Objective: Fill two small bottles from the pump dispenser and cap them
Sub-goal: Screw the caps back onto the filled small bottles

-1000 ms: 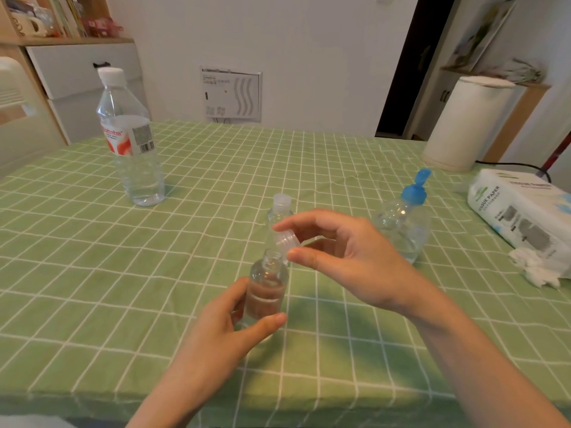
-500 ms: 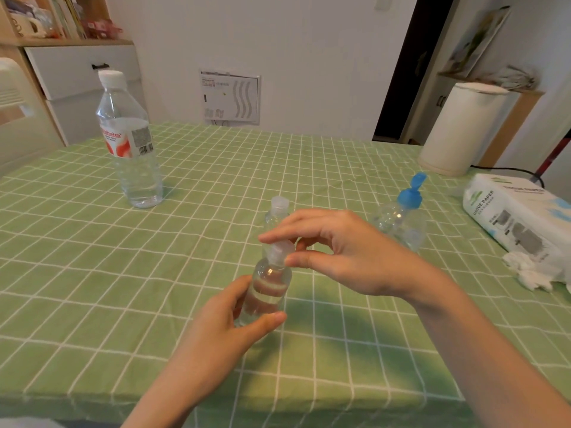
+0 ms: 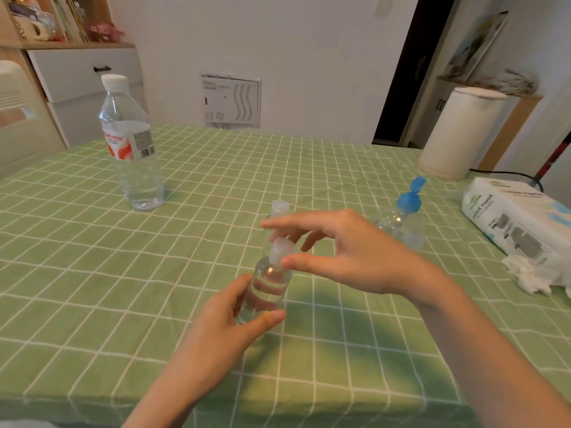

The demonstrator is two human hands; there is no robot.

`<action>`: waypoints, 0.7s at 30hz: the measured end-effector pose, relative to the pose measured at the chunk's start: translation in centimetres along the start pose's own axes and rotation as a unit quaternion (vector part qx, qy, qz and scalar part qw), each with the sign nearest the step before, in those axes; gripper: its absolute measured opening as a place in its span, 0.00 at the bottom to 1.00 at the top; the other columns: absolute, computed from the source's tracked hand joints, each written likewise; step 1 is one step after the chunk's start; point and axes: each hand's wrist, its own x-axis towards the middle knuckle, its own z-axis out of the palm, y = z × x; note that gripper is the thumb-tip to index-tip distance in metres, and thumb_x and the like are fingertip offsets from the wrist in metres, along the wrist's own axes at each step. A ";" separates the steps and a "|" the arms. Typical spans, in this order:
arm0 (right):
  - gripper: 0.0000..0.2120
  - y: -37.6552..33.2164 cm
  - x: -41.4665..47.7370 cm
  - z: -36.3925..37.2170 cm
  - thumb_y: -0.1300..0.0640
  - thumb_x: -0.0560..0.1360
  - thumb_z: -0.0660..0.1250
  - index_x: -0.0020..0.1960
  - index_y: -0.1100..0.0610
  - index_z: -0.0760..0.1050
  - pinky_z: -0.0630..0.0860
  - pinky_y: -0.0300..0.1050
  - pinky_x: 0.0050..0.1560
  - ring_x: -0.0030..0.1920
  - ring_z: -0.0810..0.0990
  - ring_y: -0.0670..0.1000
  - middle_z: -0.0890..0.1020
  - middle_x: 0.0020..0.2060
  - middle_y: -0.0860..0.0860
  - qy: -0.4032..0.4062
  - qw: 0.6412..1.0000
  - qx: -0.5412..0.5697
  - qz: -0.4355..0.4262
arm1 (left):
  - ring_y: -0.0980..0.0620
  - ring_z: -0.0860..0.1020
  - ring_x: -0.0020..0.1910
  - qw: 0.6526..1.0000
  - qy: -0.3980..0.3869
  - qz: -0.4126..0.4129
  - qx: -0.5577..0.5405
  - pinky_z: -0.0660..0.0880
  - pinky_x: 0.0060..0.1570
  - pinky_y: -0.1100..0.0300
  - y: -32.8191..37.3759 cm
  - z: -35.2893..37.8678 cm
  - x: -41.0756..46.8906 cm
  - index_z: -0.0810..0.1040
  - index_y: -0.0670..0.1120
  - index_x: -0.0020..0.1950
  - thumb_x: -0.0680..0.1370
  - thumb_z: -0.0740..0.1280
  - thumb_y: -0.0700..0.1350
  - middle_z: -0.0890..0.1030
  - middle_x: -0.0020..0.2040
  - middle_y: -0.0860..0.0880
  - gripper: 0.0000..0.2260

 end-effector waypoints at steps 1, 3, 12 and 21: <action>0.16 0.0 0.0 0.0 0.54 0.73 0.71 0.60 0.48 0.78 0.74 0.34 0.50 0.48 0.77 0.37 0.80 0.47 0.36 0.006 1.000 -0.002 -0.007 | 0.60 0.80 0.45 1.000 -0.001 0.000 0.001 0.73 0.47 0.60 0.0 0.0 0.0 0.79 0.55 0.50 0.64 0.71 0.54 0.83 0.45 0.56 0.16; 0.11 -0.1 0.3 0.2 0.52 0.71 0.73 0.53 0.51 0.82 0.74 0.33 0.46 0.43 0.78 0.38 0.81 0.41 0.37 0.029 1.000 -0.007 0.001 | 0.60 0.80 0.44 1.000 0.000 -0.002 0.002 0.73 0.47 0.60 -0.1 0.1 0.1 0.79 0.55 0.50 0.64 0.72 0.55 0.83 0.44 0.56 0.16; 0.25 0.3 0.4 0.5 0.41 0.71 0.68 0.66 0.47 0.74 0.69 0.28 0.46 0.44 0.76 0.37 0.79 0.46 0.39 0.018 0.998 -0.066 0.015 | 0.60 0.81 0.44 1.000 -0.001 -0.005 -0.005 0.74 0.47 0.60 0.2 0.1 0.5 0.79 0.53 0.50 0.67 0.73 0.48 0.84 0.44 0.56 0.12; 0.26 0.1 0.3 1.0 0.33 0.67 0.62 0.56 0.48 0.77 0.71 0.32 0.39 0.38 0.77 0.41 0.81 0.39 0.43 0.047 0.996 -0.052 0.054 | 0.59 0.80 0.44 1.000 -0.011 -0.005 -0.016 0.72 0.47 0.60 -0.2 0.3 0.3 0.79 0.52 0.48 0.66 0.73 0.50 0.84 0.43 0.55 0.12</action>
